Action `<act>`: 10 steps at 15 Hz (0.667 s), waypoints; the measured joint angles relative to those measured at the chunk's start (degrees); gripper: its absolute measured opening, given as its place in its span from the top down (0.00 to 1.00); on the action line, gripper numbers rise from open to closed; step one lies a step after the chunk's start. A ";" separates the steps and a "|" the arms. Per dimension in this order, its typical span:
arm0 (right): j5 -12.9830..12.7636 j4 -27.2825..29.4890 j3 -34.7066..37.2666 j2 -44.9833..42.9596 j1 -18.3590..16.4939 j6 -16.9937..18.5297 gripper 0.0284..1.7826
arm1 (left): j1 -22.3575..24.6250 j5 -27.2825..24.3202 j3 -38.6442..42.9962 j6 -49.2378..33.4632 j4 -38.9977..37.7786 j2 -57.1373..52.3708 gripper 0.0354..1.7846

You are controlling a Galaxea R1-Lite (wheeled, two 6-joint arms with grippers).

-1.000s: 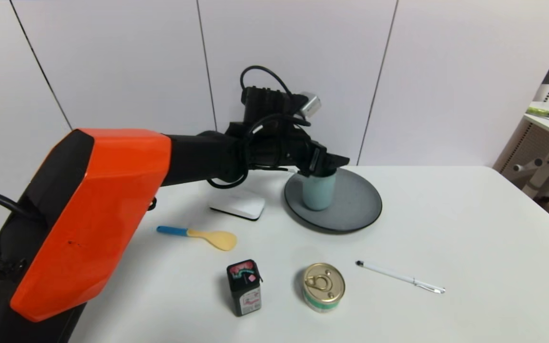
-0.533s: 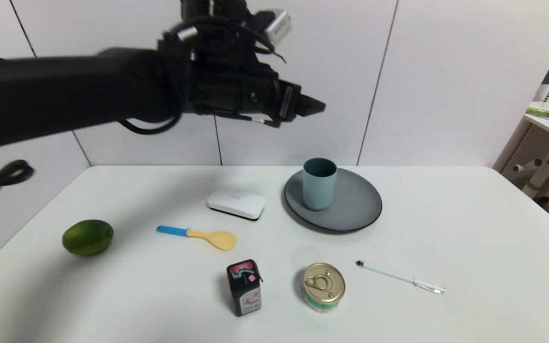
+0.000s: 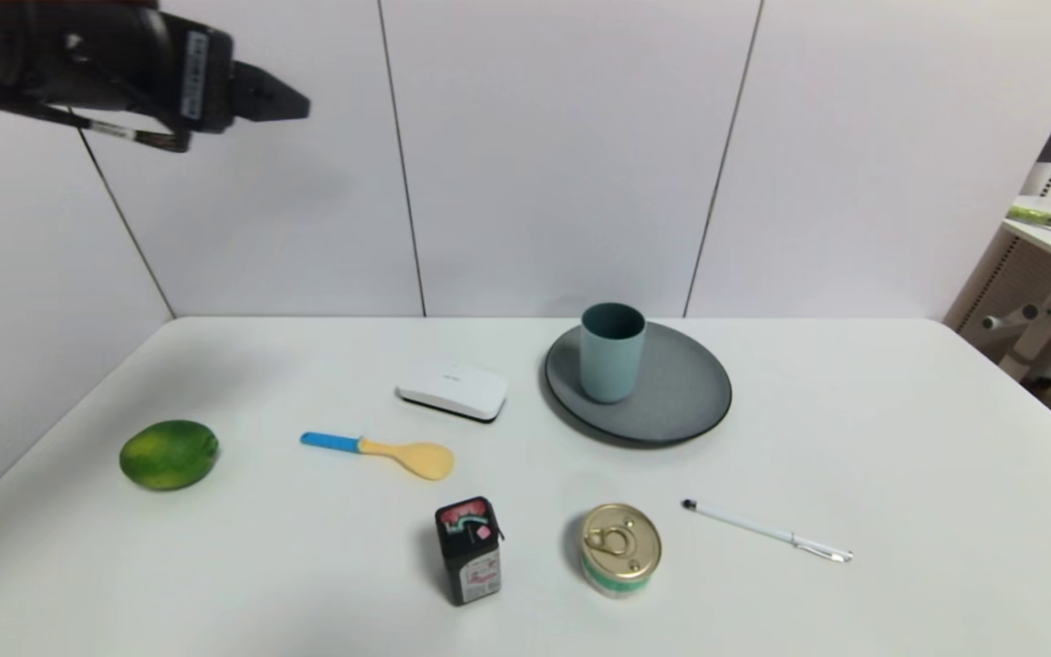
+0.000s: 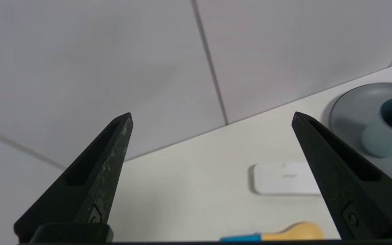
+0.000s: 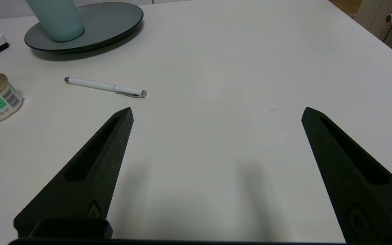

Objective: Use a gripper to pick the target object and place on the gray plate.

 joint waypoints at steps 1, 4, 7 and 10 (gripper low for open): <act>-0.04 0.00 0.00 0.00 0.00 0.01 0.04 | 2.32 0.02 4.07 0.22 0.09 -3.56 0.06; 0.00 0.00 0.00 0.00 0.00 0.00 0.04 | 8.75 -0.67 18.38 0.30 -0.05 -14.68 0.06; -0.02 0.00 0.00 0.00 0.00 0.00 0.04 | 15.60 -7.52 35.33 0.27 -3.74 -24.60 0.06; 0.00 0.00 0.00 0.00 0.00 0.00 0.04 | 21.11 -15.92 54.57 -0.35 -11.61 -34.02 0.06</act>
